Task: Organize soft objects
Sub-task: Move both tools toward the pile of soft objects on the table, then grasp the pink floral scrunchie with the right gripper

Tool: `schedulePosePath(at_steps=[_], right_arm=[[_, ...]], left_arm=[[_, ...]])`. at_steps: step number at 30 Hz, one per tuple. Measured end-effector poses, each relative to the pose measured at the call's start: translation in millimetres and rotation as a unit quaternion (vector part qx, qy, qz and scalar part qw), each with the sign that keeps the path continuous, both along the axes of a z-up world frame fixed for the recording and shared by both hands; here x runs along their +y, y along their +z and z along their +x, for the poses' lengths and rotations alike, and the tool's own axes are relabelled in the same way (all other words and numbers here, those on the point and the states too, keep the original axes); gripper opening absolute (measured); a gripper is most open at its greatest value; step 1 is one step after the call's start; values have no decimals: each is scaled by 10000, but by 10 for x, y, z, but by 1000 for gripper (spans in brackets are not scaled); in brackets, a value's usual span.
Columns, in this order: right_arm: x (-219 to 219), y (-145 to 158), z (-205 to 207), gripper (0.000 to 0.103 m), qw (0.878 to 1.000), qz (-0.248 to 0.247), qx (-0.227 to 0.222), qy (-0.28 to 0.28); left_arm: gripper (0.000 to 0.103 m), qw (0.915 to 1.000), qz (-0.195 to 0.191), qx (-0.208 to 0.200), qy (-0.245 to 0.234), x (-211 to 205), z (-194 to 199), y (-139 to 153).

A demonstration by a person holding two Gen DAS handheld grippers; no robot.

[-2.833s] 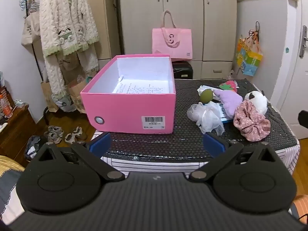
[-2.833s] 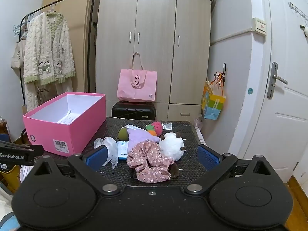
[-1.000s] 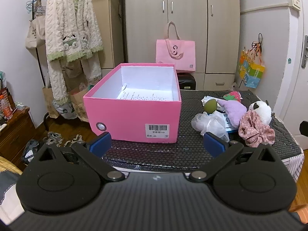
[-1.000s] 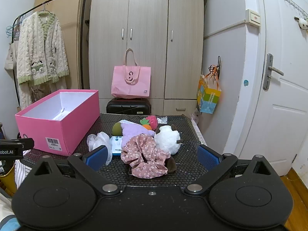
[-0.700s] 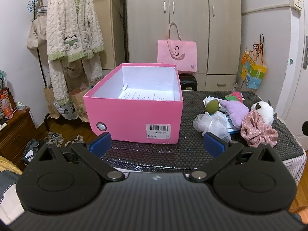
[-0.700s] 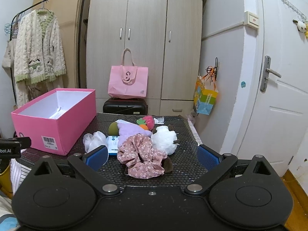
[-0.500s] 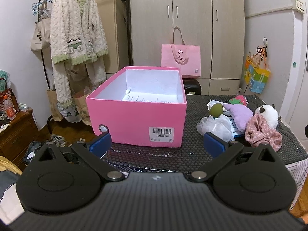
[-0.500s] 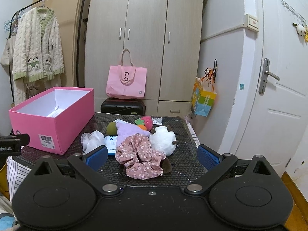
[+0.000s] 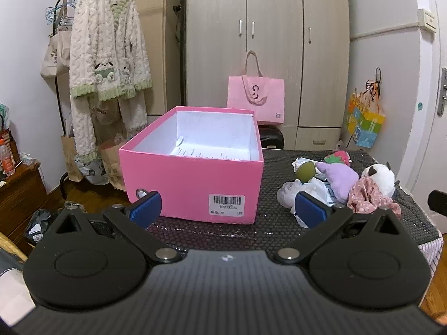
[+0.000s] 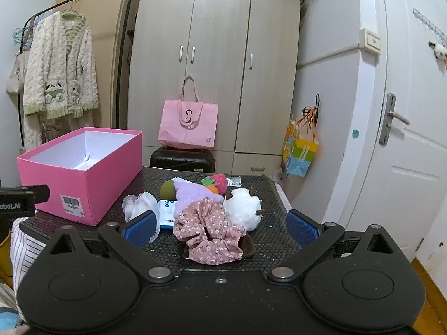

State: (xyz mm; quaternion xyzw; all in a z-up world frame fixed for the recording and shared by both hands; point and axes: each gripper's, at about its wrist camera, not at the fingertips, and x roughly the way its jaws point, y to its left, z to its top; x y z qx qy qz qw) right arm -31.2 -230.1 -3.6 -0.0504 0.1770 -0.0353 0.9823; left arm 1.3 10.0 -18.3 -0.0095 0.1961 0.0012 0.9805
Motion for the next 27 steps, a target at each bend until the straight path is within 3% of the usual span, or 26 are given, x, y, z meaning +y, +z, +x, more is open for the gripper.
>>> schedulePosePath(at_steps=[12, 17, 22, 27], right_arm=[[4, -9, 58, 101, 9999, -63, 69, 46], [-103, 82, 35, 101, 9986, 6, -263, 457], [-304, 45, 125, 101, 9929, 309, -664, 942], [-458, -75, 396, 101, 9882, 687, -466, 1285]], left_arm=[[103, 9997, -78, -141, -164, 33, -11, 6], [103, 9991, -146, -383, -136, -11, 22, 97], [102, 9968, 94, -517, -595, -176, 154, 181], [101, 9935, 178, -600, -955, -405, 303, 104]])
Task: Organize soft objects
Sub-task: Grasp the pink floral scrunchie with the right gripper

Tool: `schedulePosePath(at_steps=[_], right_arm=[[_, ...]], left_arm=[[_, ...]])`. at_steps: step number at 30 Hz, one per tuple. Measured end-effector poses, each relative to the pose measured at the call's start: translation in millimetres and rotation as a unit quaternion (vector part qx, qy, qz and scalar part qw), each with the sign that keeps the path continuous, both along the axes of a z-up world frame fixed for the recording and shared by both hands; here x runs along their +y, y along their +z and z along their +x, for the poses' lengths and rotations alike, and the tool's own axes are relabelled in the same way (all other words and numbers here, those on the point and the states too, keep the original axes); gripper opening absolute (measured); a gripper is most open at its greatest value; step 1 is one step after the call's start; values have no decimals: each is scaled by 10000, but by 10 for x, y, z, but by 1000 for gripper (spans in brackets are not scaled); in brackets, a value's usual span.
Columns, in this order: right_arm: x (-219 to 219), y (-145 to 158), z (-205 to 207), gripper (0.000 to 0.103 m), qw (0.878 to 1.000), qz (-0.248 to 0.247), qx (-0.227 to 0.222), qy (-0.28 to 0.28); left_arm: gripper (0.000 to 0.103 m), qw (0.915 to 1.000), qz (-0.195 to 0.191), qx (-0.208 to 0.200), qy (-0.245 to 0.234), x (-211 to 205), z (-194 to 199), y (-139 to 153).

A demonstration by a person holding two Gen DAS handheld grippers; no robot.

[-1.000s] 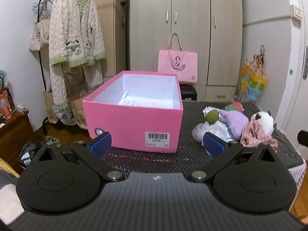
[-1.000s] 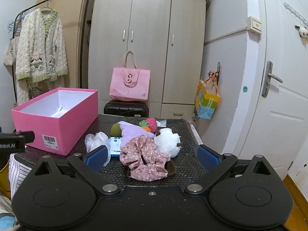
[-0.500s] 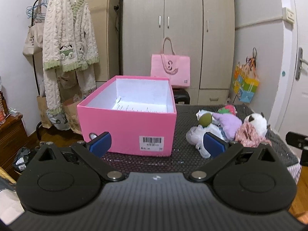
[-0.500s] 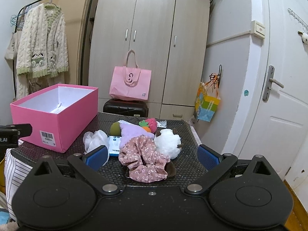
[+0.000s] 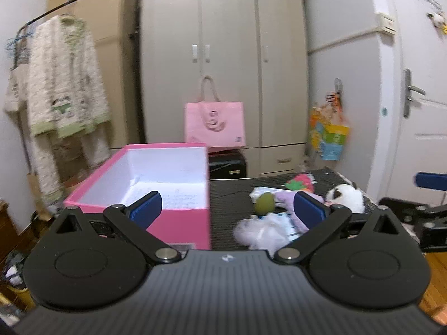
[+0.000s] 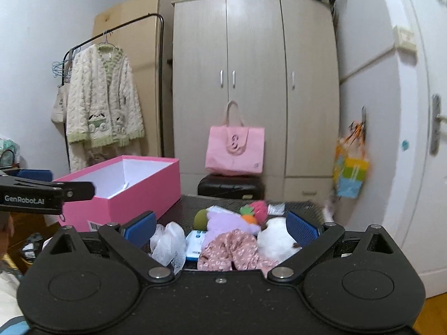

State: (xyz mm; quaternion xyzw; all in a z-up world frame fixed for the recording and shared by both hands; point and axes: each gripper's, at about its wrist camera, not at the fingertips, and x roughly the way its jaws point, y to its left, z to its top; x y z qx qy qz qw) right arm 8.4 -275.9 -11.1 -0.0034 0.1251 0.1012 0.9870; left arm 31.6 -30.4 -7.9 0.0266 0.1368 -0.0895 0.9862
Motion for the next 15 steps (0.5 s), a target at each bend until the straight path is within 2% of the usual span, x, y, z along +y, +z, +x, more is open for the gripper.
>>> schedulePosePath(at_steps=[5, 8, 11, 15], right_arm=[[-18, -225, 231, 101, 9997, 14, 203, 166], [-66, -420, 334, 101, 9991, 32, 171, 389], [-133, -575, 465, 100, 9992, 23, 254, 302], [-114, -674, 596, 100, 9984, -164, 245, 480]], left_arm=[[100, 9986, 73, 194, -476, -192, 216, -182], [99, 9971, 80, 285, -707, -301, 354, -270], [97, 9957, 155, 392, -823, -402, 501, -386], [88, 9928, 157, 742, -923, -514, 741, -552]])
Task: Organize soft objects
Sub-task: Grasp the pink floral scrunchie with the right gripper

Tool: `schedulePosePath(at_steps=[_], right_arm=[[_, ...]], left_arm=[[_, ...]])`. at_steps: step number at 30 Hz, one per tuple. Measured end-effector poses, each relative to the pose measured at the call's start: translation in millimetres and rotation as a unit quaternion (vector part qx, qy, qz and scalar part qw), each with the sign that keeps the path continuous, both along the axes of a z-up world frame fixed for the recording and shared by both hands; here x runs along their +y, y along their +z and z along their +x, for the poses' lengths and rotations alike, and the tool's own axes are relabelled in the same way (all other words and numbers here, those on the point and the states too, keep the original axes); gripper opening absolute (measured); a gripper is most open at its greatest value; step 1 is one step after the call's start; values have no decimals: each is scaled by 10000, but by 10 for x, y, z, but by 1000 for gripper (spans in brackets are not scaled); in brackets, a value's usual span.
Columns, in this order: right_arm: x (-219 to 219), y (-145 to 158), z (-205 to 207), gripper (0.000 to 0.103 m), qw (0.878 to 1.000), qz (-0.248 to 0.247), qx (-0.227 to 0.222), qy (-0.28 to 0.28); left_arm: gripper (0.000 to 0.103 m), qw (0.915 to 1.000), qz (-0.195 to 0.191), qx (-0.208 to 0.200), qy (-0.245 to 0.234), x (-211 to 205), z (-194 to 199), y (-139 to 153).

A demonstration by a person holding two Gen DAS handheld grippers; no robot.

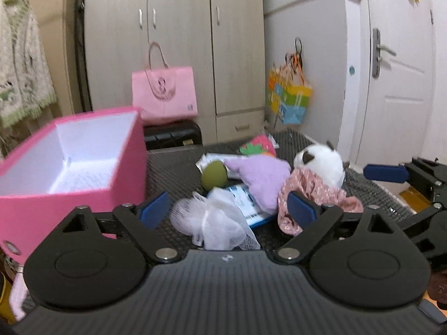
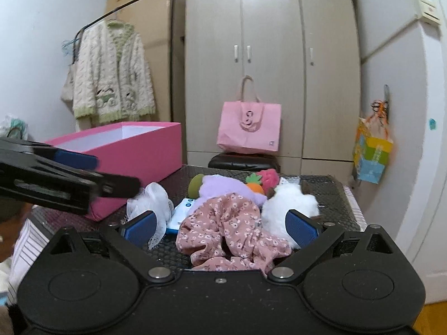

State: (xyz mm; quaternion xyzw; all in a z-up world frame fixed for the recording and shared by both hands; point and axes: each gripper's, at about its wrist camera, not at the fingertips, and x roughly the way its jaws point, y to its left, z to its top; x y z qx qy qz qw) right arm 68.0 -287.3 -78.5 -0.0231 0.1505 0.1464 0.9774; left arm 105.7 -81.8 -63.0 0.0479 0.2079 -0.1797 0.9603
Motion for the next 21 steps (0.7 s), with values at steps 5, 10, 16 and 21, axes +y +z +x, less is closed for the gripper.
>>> schedulePosePath(at_steps=[5, 10, 16, 21], right_arm=[[27, -122, 203, 95, 9998, -107, 173, 83], [3, -221, 388, 88, 9989, -102, 446, 133], [-15, -375, 520, 75, 9962, -163, 840, 184], [-37, -417, 532, 56, 9959, -117, 890, 105]], left_arm=[[79, 9990, 59, 352, -259, -170, 281, -93], [79, 9978, 421, 507, 121, -226, 501, -284], [79, 9958, 517, 635, 400, -179, 605, -456], [81, 9956, 554, 585, 482, -187, 591, -488]])
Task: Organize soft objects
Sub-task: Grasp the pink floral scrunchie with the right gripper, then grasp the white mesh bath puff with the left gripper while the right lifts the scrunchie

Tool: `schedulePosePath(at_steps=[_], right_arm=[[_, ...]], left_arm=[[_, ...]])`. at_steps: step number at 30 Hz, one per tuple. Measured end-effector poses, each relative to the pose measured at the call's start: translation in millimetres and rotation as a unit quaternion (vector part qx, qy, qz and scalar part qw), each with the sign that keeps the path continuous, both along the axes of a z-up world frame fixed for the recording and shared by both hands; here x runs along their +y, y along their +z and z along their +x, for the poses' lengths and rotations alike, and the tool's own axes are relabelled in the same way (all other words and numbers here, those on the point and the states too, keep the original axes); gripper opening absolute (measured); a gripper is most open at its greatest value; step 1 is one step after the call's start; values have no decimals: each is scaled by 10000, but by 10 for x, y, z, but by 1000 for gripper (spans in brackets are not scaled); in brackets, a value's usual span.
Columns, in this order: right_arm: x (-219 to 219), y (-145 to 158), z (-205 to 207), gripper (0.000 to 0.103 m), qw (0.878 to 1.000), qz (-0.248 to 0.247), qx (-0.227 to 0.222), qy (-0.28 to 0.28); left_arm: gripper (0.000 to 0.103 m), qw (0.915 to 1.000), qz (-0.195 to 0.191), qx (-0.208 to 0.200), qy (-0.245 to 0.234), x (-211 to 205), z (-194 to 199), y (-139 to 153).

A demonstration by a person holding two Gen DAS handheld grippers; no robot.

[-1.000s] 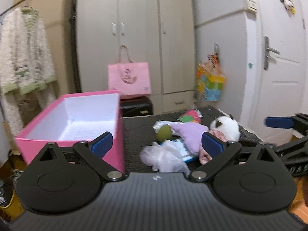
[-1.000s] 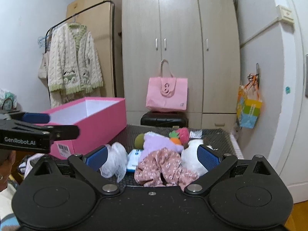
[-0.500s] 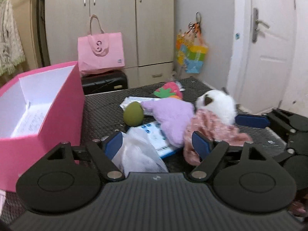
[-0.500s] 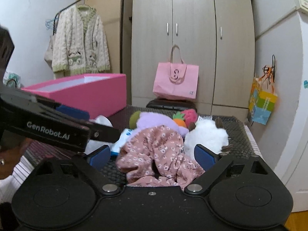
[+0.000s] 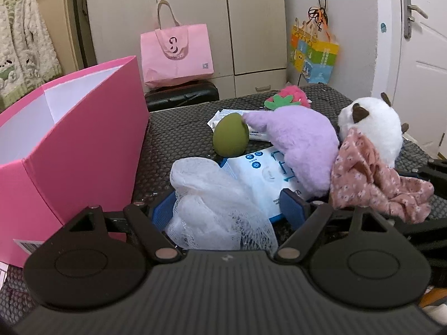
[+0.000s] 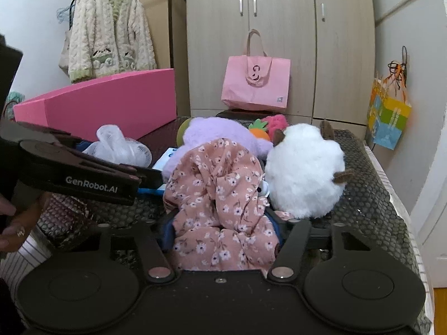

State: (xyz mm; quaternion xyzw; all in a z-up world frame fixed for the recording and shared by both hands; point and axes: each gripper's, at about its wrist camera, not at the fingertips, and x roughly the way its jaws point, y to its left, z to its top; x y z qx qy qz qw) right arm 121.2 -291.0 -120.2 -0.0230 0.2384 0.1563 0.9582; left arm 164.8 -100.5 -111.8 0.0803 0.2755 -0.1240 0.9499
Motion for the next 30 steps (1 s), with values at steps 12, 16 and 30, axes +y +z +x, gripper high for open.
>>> schedulePosePath(at_steps=[12, 16, 30], right_arm=[[-4, 14, -91, 23, 9997, -165, -188, -14], [-14, 39, -105, 23, 9998, -100, -149, -41], [-231, 262, -299, 23, 9989, 344, -216, -244]], left_arm=[[53, 9997, -227, 89, 54, 27, -59, -8], [39, 9990, -441, 111, 55, 70, -59, 0], [34, 9944, -1038, 174, -120, 244, -146, 164]])
